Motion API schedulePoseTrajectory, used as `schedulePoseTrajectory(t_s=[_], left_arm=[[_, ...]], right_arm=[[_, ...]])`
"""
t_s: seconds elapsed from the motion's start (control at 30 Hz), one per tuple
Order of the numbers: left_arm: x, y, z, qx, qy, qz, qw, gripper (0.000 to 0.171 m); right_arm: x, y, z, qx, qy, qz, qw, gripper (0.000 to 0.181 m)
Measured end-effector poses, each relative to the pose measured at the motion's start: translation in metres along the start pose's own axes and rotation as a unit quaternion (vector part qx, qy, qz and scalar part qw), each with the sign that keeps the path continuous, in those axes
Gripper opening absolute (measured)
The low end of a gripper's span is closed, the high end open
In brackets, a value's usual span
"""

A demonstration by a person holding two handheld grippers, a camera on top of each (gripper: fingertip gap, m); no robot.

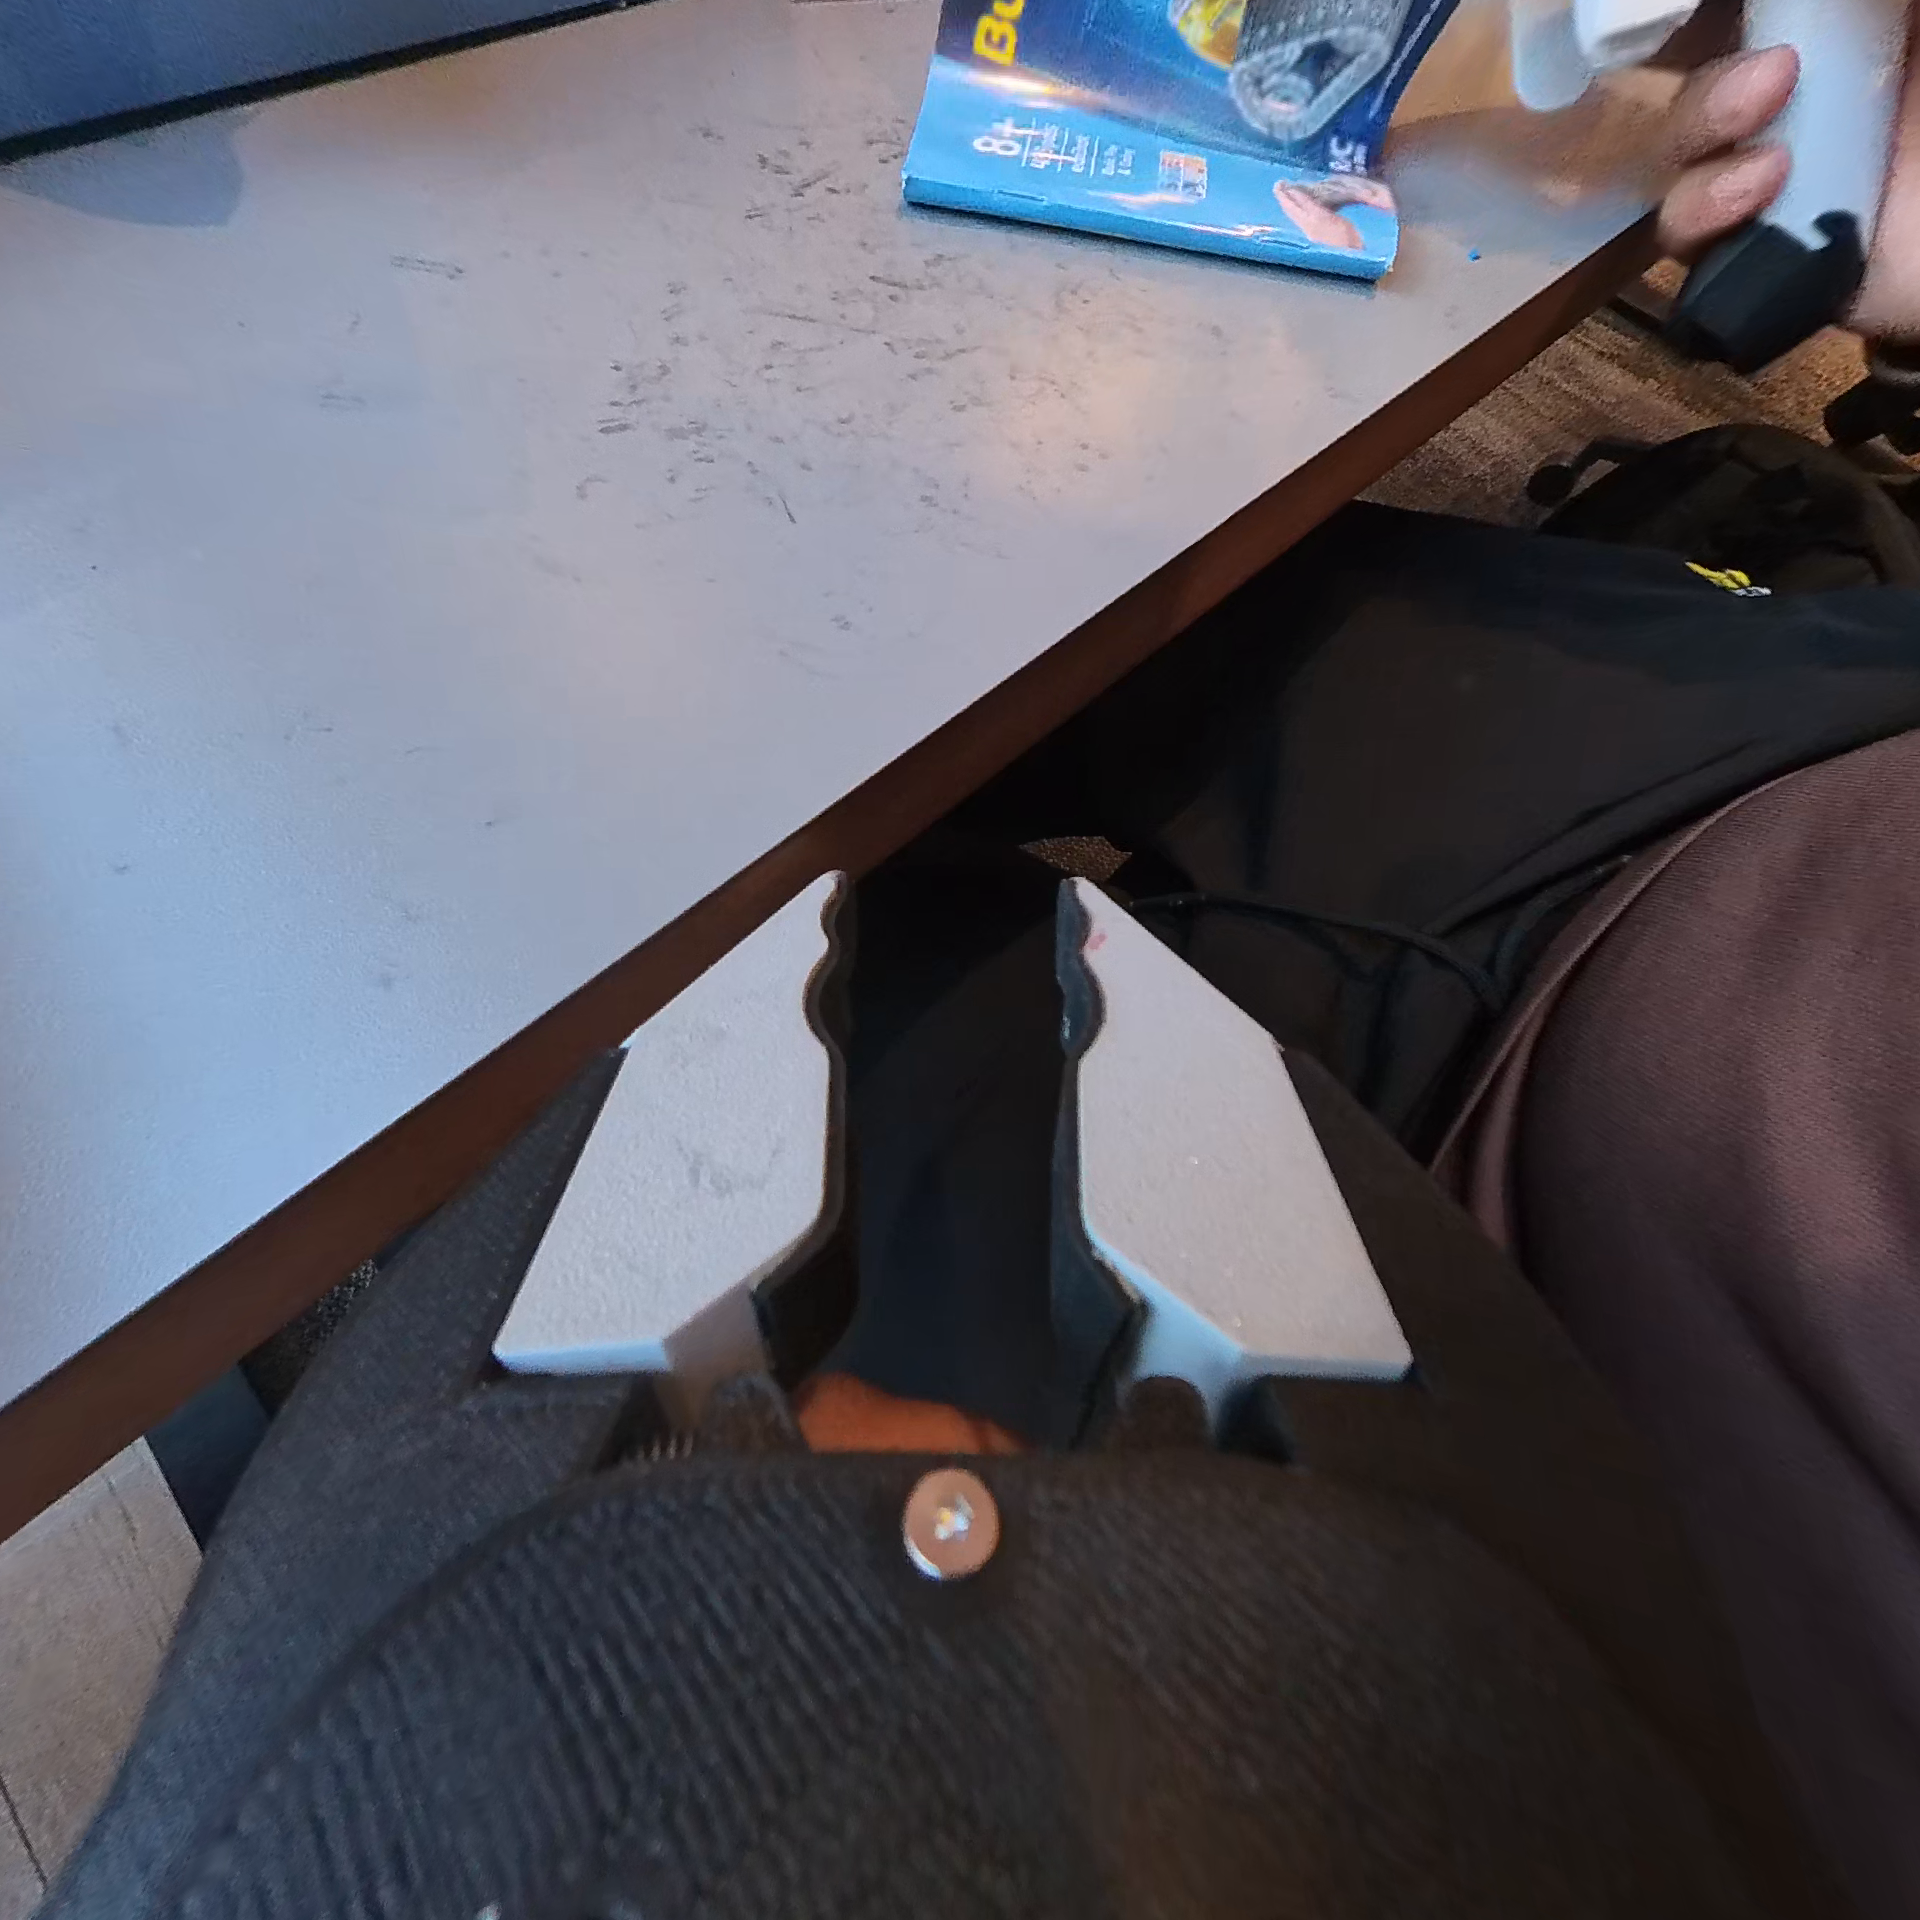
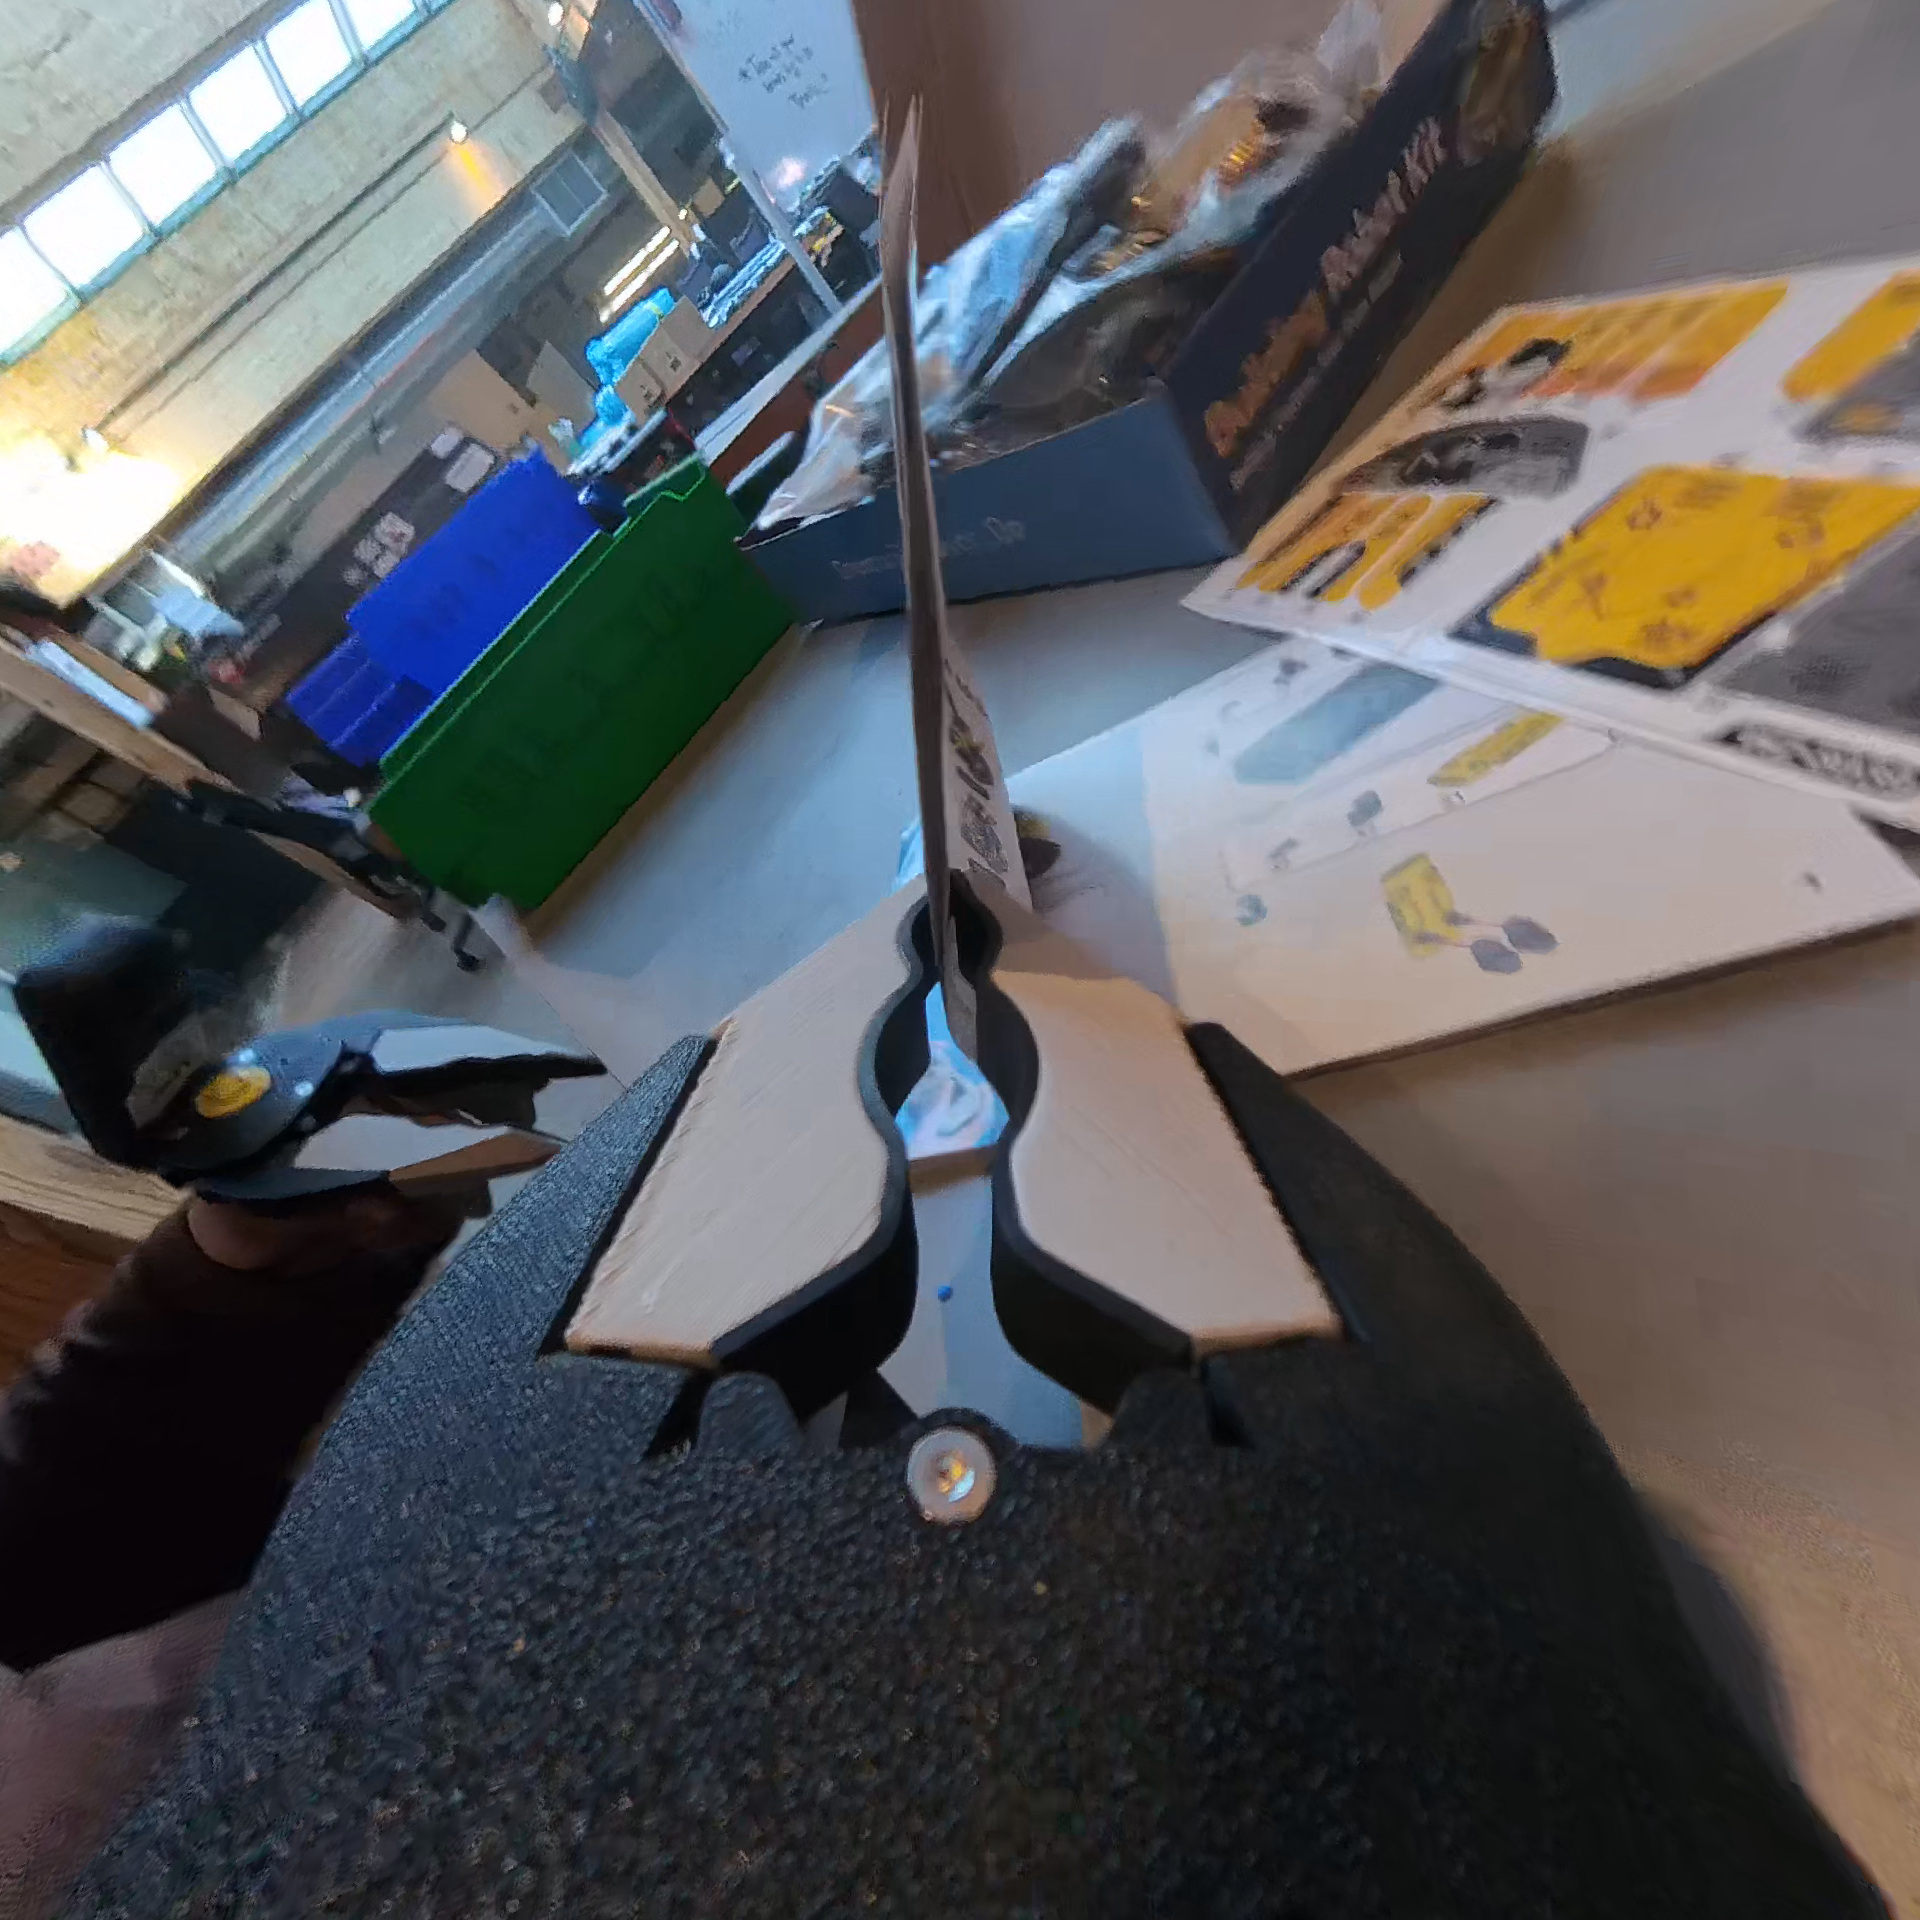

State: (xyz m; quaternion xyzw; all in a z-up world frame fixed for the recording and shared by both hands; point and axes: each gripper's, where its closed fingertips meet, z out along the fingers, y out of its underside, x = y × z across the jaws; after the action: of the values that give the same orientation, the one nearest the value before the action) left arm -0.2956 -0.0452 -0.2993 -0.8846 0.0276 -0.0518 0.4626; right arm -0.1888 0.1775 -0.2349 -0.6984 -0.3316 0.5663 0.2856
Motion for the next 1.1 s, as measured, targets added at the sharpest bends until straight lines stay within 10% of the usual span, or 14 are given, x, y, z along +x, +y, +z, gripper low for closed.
schedulePoseTrajectory(t_s=[0.57,0.87,1.1], left_arm=[[-0.015,-0.010,-0.012,0.029,-0.021,-0.041,0.998,0.024],[-0.022,-0.030,-0.040,0.099,-0.024,-0.078,0.992,0.030],[-0.019,-0.025,-0.043,0.088,-0.034,-0.059,0.994,0.030]], right_arm=[[-0.106,0.109,0.063,-0.239,-0.067,-0.392,0.886,0.004],[-0.122,0.127,0.079,-0.302,-0.114,-0.321,0.890,0.049],[-0.152,0.081,0.032,-0.268,-0.242,-0.202,0.911,0.053]])
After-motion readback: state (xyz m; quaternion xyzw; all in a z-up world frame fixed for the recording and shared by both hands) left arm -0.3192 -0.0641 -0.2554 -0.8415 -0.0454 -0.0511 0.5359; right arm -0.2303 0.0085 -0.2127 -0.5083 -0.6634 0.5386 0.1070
